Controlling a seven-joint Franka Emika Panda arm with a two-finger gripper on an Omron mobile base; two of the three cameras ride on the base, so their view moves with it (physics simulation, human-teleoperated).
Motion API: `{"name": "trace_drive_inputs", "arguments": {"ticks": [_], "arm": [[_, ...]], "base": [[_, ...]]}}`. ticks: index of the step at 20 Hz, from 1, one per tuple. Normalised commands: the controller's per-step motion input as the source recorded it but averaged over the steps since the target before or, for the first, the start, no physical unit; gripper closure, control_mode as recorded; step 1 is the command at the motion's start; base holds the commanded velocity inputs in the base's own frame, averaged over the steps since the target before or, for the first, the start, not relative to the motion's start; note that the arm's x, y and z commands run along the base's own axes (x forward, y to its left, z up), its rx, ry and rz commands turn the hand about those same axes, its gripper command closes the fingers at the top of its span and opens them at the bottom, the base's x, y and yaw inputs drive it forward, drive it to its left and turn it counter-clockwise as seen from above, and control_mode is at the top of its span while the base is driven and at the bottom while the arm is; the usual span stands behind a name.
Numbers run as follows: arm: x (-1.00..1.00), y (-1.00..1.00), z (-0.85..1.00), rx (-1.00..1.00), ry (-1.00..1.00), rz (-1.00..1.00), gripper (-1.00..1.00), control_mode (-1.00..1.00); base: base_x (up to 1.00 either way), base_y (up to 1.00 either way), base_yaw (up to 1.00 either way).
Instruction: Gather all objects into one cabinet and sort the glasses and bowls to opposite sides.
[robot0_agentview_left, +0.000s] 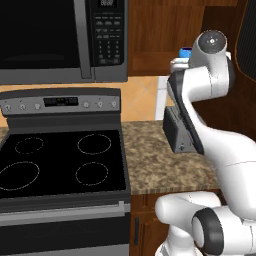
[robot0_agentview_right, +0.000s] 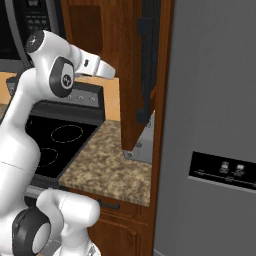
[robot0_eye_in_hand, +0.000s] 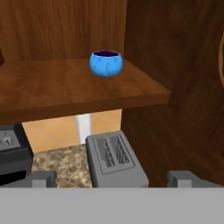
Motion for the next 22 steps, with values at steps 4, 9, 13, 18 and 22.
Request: {"name": "trace_drive_inputs", "arguments": {"ticks": [4, 9, 13, 18, 22], "arm": [[0.60, -0.02, -0.32, -0.12, -0.03, 0.00, -1.00, -1.00], [0.40, -0.03, -0.26, -0.17, -0.26, 0.00, -1.00, -1.00], [0.23, 0.00, 0.00, -0.05, -0.10, 0.00, -1.00, -1.00], [0.10, -0.01, 0.04, 0.00, 0.00, 0.00, -1.00, -1.00], [0.08, -0.02, 0.35, 0.00, 0.00, -0.02, -1.00, -1.00]], "base": [[0.00, 0.00, 0.00], [0.00, 0.00, 0.00], [0.00, 0.00, 0.00], [0.00, 0.00, 0.00], [0.00, 0.00, 0.00]]}}
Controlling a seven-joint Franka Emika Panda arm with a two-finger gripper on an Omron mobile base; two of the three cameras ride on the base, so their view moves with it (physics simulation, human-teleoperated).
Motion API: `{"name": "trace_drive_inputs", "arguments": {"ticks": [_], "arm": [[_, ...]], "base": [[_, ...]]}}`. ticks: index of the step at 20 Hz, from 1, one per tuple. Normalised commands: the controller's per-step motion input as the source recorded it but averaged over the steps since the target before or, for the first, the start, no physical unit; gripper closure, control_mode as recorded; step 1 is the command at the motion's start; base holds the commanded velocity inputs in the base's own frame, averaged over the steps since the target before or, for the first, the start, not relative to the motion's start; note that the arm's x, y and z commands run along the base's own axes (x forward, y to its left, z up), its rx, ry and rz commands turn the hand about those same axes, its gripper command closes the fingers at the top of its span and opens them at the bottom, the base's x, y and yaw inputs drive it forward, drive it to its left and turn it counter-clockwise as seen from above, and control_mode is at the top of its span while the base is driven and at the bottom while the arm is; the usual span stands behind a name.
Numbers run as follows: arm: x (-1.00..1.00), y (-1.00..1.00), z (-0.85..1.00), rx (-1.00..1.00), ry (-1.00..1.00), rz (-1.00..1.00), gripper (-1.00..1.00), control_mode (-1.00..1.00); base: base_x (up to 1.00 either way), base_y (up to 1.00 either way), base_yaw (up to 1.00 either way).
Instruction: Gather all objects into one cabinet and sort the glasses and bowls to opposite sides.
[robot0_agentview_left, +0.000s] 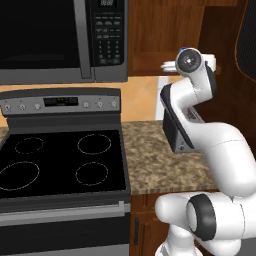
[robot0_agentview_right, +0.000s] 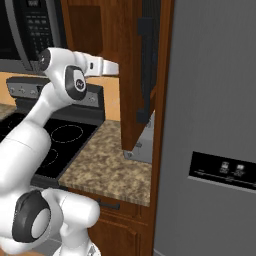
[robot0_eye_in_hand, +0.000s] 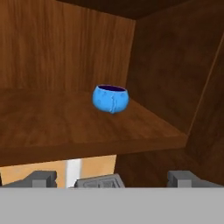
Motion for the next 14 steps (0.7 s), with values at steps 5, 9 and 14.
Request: {"name": "trace_drive_inputs", "arguments": {"ticks": [5, 9, 14], "arm": [[0.12, -0.17, 0.27, 0.06, 0.04, -0.03, -1.00, -1.00], [0.26, -0.30, -0.02, 0.02, 0.02, -0.01, -1.00, -1.00], [0.51, -0.22, -0.03, 0.00, 0.00, 0.00, -1.00, -1.00]], "base": [[0.00, 0.00, 0.00], [0.00, 0.00, 0.00], [0.00, 0.00, 0.00]]}}
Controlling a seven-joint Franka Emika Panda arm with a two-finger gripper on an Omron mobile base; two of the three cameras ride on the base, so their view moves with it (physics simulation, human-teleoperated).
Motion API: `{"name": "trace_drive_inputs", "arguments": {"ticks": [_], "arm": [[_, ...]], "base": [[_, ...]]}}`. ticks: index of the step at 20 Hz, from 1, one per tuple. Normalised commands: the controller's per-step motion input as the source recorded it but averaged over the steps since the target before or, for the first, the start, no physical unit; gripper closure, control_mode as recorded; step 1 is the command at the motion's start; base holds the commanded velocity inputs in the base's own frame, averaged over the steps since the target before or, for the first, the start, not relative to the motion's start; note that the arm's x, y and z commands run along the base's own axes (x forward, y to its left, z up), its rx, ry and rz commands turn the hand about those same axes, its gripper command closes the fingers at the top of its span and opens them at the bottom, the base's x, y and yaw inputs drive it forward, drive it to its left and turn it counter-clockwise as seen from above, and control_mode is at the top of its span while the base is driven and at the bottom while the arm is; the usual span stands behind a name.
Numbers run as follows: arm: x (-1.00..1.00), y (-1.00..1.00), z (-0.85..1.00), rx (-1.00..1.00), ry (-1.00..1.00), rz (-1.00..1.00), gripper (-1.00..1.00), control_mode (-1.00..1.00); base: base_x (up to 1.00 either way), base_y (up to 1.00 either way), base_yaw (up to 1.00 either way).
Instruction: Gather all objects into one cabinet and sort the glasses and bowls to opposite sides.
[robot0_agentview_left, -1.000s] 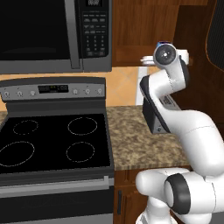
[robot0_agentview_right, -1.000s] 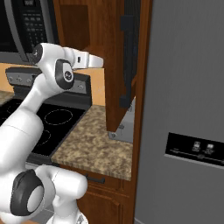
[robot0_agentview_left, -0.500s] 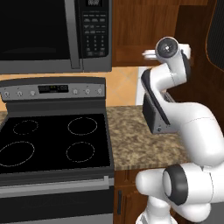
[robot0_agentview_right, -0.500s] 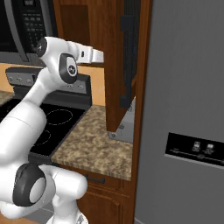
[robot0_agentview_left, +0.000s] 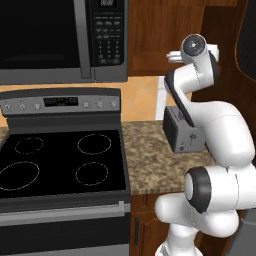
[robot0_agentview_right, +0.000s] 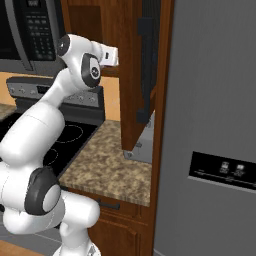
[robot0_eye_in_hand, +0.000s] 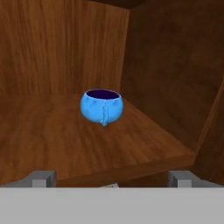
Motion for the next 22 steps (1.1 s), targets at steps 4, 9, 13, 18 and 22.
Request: {"name": "trace_drive_inputs", "arguments": {"ticks": [4, 9, 13, 18, 22], "arm": [[0.44, -0.04, 0.00, 0.00, 0.00, -0.01, -1.00, -1.00], [0.40, -0.14, 0.00, 0.01, 0.00, -0.07, -1.00, -1.00], [0.53, -0.22, 0.00, 0.10, 0.00, -0.12, -1.00, -1.00], [0.53, -0.15, 0.00, 0.13, 0.04, -0.08, -1.00, -1.00], [0.41, -0.18, 0.00, 0.06, 0.04, -0.01, -1.00, -1.00]], "base": [[0.00, 0.00, 0.00], [0.00, 0.00, 0.00], [0.00, 0.00, 0.00], [0.00, 0.00, 0.00], [0.00, 0.00, 0.00]]}}
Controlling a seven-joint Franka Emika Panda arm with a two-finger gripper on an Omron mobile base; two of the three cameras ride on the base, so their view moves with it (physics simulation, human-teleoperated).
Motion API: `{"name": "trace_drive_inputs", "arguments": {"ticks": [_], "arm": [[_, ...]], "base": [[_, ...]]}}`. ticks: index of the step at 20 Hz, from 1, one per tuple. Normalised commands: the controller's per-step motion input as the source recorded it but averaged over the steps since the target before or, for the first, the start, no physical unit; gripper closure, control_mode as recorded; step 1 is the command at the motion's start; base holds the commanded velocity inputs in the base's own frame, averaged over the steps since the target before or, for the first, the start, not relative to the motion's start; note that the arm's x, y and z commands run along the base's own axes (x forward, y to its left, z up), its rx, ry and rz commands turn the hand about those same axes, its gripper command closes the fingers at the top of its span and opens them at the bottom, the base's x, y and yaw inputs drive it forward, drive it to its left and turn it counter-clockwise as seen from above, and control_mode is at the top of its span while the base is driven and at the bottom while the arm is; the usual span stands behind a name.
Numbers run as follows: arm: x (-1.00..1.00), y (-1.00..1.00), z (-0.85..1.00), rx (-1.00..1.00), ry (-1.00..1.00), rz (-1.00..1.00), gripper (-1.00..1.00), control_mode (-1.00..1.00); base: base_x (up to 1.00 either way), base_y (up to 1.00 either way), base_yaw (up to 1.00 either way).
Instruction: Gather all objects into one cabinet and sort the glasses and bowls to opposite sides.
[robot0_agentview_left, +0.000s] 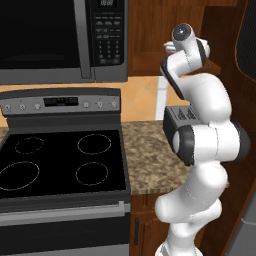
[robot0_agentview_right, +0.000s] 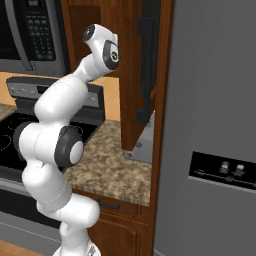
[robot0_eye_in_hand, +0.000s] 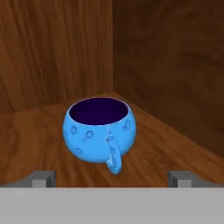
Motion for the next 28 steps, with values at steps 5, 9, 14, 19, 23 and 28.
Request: {"name": "trace_drive_inputs", "arguments": {"ticks": [5, 9, 14, 19, 23, 28], "arm": [[0.28, -0.19, -0.03, 0.00, 0.00, 0.00, -1.00, -1.00], [0.00, -0.14, -0.43, 0.00, 0.00, 0.00, -1.00, -1.00], [0.08, -0.03, -0.44, 0.00, 0.00, 0.00, -1.00, -1.00], [0.37, -0.05, -0.01, 0.00, 0.00, 0.00, -1.00, -1.00], [0.27, -0.01, -0.01, 0.00, 0.00, 0.00, -1.00, -1.00], [0.35, -0.01, -0.03, 0.00, 0.00, 0.00, -1.00, -1.00]], "base": [[0.00, 0.00, 0.00], [0.00, 0.00, 0.00], [0.00, 0.00, 0.00], [0.00, 0.00, 0.00], [0.00, 0.00, 0.00], [0.00, 0.00, 0.00]]}}
